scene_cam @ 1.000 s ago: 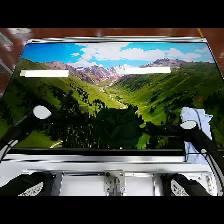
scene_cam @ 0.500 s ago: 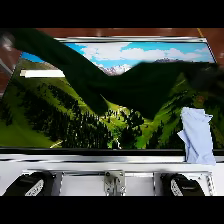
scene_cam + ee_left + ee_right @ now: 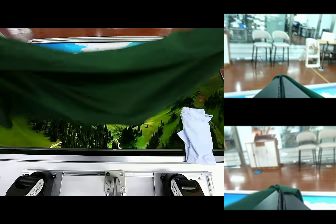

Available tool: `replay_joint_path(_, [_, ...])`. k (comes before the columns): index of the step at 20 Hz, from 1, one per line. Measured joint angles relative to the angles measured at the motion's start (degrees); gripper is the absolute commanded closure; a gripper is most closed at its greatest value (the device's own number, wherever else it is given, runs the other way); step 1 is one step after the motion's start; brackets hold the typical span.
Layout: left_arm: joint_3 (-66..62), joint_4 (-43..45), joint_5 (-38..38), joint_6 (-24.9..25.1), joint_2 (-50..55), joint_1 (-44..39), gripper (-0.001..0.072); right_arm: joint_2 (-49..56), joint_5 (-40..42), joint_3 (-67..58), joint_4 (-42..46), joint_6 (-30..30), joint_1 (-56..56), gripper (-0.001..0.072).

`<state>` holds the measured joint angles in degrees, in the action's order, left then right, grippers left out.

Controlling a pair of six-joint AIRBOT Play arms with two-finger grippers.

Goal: Fold the shirts.

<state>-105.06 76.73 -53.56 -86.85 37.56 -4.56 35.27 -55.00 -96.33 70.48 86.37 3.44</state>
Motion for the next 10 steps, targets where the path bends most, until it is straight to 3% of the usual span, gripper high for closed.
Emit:
replay_joint_path(5, [-0.4, 2.4, -1.9, -0.7, -3.7, 0.1, 0.0675, 0.2, -7.0, -3.0, 3.5, 2.7, 0.0, 0.0643])
replay_joint_path(10, [4.0, 9.3, -15.7, -1.0, -4.3, 0.1, 0.0674, 5.1, -22.3, -2.2, 8.8, 7.2, 0.0, 0.0642])
